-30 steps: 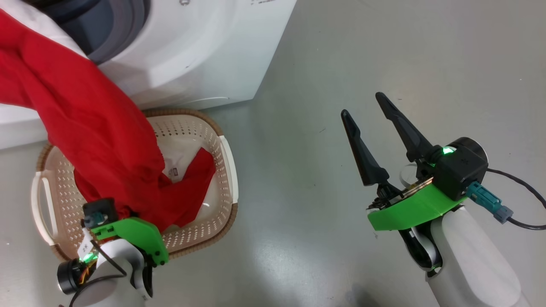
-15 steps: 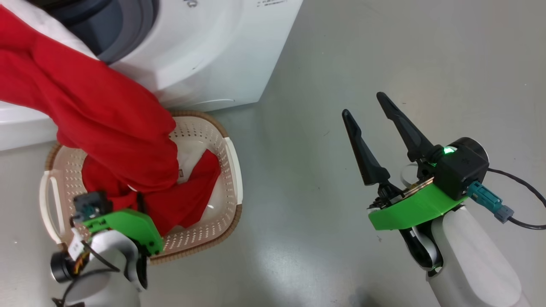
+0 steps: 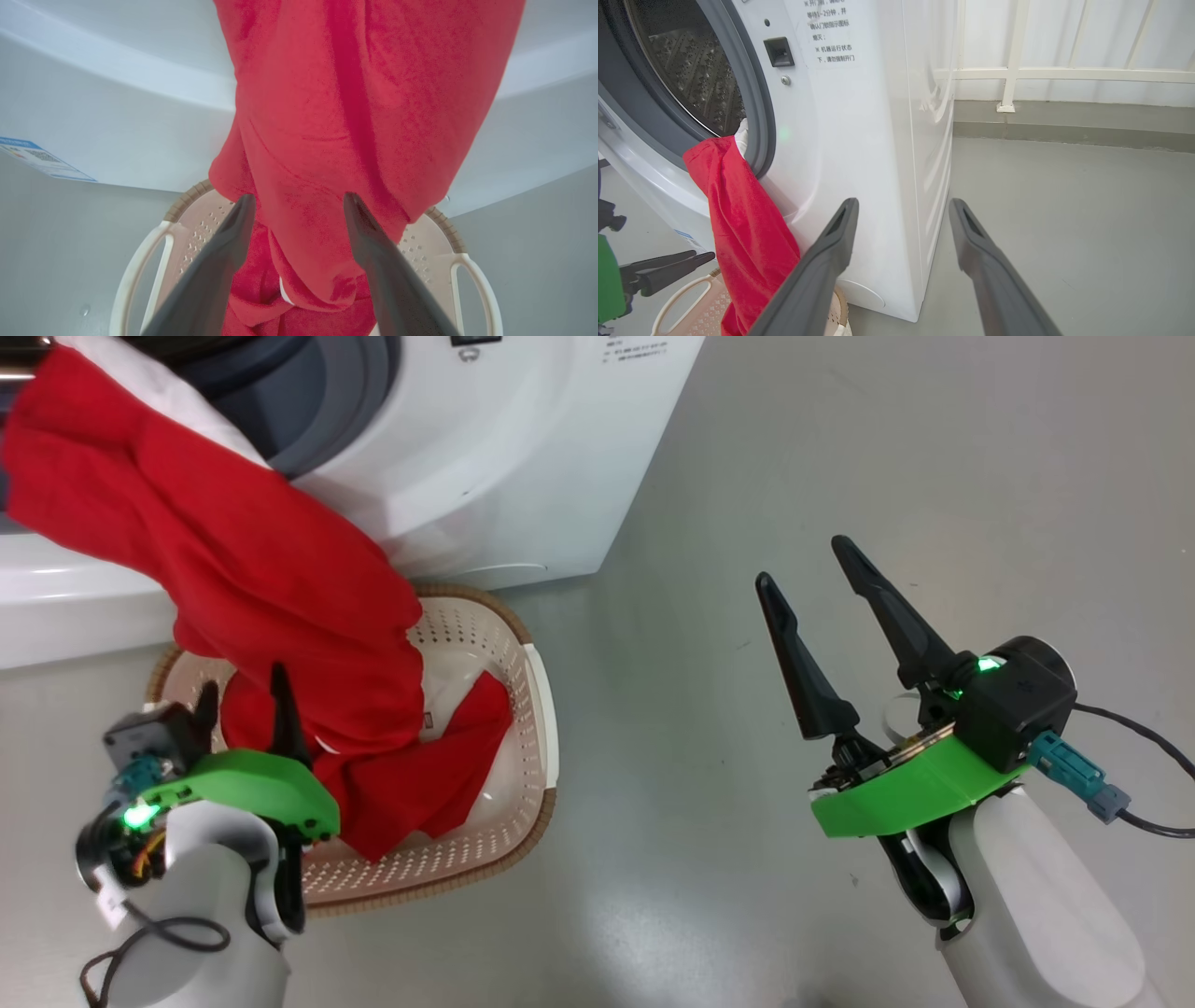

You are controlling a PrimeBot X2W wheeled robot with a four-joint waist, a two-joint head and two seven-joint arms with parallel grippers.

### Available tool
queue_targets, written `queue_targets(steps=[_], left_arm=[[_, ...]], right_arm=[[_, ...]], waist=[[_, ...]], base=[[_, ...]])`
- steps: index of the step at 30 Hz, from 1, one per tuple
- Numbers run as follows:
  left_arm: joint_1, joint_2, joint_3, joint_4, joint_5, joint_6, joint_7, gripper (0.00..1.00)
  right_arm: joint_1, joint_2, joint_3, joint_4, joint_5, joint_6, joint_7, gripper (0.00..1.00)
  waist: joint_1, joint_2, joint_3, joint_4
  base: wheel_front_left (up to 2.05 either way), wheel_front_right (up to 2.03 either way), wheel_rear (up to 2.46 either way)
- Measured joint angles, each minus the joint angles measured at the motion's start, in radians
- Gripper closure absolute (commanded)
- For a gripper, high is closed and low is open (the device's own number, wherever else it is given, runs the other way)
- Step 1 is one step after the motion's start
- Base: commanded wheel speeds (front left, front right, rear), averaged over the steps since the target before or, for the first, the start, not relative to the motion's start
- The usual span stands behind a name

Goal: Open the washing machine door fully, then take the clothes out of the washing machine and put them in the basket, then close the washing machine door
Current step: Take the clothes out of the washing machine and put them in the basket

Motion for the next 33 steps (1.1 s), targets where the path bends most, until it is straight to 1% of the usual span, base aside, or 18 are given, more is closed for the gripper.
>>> queue_targets(steps=[6,9,13,19,24,28,33], left_arm=[[0.058,-0.009,0.042,-0.16,0.051,0.0,0.0,0.0],[0.093,-0.025,0.046,-0.256,0.083,0.018,0.0,0.0],[0.128,-0.032,0.056,-0.362,0.113,0.017,-0.003,0.0],[0.177,-0.037,0.065,-0.476,0.138,0.018,-0.003,0.0],[0.215,-0.042,0.07,-0.536,0.14,0.019,-0.004,0.0],[0.257,-0.047,0.062,-0.607,0.145,0.045,-0.004,0.0],[0.302,-0.048,0.047,-0.706,0.171,0.065,0.012,0.0]], right_arm=[[0.007,-0.001,0.0,0.002,0.0,0.0,0.0,0.0],[0.011,-0.001,0.0,0.003,0.0,0.0,0.0,0.0],[0.011,-0.002,-0.003,0.003,0.0,0.0,0.0,0.0],[0.013,-0.002,-0.004,0.004,0.0,0.0,0.0,0.0],[0.016,-0.002,-0.003,0.006,0.0,0.0,0.0,0.0],[0.034,-0.003,-0.004,0.006,0.0,0.0,0.0,0.0],[0.04,-0.003,-0.008,0.006,0.0,0.0,0.0,0.0]], waist=[[0.0,0.0,-0.017,0.007],[0.0,0.0,-0.026,0.008],[0.0,0.0,-0.036,0.012],[0.0,0.0,-0.05,0.013],[0.0,0.0,-0.06,0.01],[0.0,0.0,-0.071,0.005],[0.0,0.0,-0.081,0.003]], base=[[0.0,0.0,0.0],[0.0,0.0,0.0],[0.0,0.0,0.0],[0.0,0.0,0.0],[0.0,0.0,0.0],[0.0,0.0,0.0],[0.0,0.0,0.0]])
